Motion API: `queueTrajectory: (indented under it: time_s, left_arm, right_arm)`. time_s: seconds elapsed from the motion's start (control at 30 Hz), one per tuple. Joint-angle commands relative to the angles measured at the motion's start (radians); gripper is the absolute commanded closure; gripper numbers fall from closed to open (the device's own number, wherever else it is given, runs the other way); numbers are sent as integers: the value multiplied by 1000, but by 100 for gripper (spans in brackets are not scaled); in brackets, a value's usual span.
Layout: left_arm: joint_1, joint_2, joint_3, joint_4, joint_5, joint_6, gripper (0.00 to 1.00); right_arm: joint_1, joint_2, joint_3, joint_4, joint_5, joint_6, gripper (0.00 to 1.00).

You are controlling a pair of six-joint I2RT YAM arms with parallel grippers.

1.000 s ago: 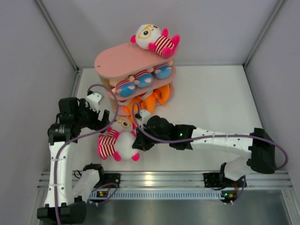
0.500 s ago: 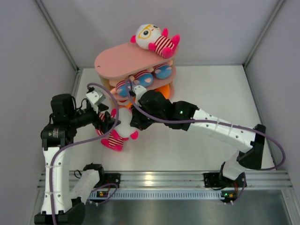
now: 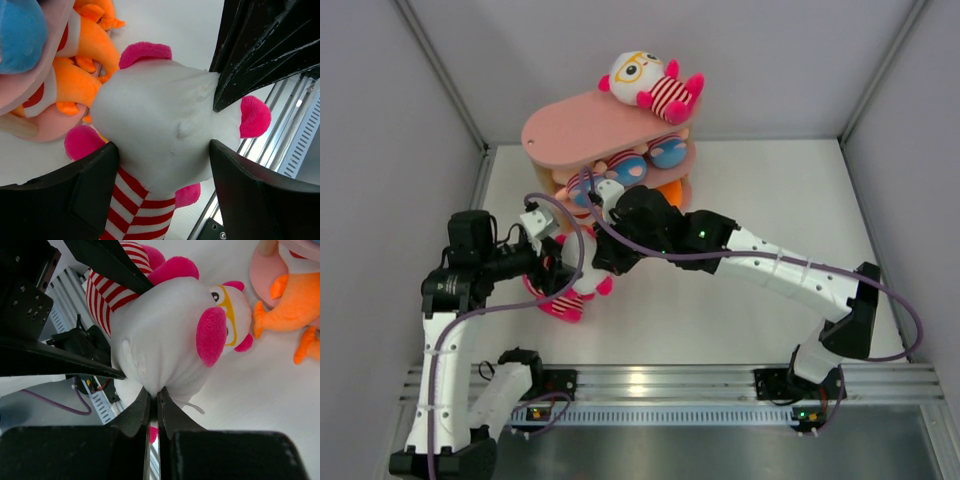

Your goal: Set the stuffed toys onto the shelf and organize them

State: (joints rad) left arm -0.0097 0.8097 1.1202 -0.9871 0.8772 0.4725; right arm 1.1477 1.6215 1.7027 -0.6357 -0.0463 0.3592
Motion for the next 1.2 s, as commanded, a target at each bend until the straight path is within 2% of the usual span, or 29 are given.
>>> queueTrajectory:
  time_s: [0.0,0.03,0.1,0.13,0.2,0.23,0.27,0.3,0.53,0.57,0.63,0.67,0.77,0.93,0.97,1.0,1.13,1.17]
  left_arm:
    - [-33,-7,-16,15,4,37,25]
    - [-36,-6,-14,16,-10,37,32]
    - [-48,-7,-10,16,-18,37,39]
    - [-52,-7,-2,16,-14,28,51]
    - [-59,-12,6,16,-3,20,67]
    - [-62,-14,12,16,-3,14,87]
    - [-64,-14,13,16,-6,11,96]
    - [-67,-9,16,18,-10,6,100]
    - [-69,5,36,36,-116,-52,100]
    - [-69,6,41,36,-122,-60,100]
    - [-69,9,58,50,-132,-93,100]
    - [-69,11,65,60,-144,-110,100]
    - [-67,23,130,100,-200,-201,100]
    - [-67,80,330,166,-314,-431,100]
    - [-67,107,364,182,-328,-466,100]
    - [-67,117,398,194,-354,-564,100]
    - [-67,137,550,280,-438,-816,100]
    - [-67,144,575,291,-432,-859,100]
  right_arm:
    - [-14,-32,49,134,-47,-6,100]
    - [-14,-26,67,154,-52,-8,100]
    - [-16,-6,81,175,-79,-16,100]
    - [-14,1,95,186,-86,-17,100]
    - [-16,21,113,174,-87,-17,100]
    - [-14,24,121,174,-87,-11,100]
    - [-14,23,118,177,-89,-11,100]
    - [-16,15,107,182,-90,-9,100]
    - [-14,-52,35,237,-83,-20,100]
    - [-16,-55,32,235,-76,-22,97]
    - [-16,-81,17,237,-55,-29,76]
    - [-17,-95,9,238,-28,-34,54]
    - [-20,-202,-64,269,84,-52,35]
    - [-39,-473,-374,502,160,-28,25]
    - [-42,-494,-409,527,181,-23,24]
    - [-42,-505,-449,545,187,-26,25]
    - [-39,-473,-453,614,192,-83,28]
    - [-36,-468,-457,693,175,-101,28]
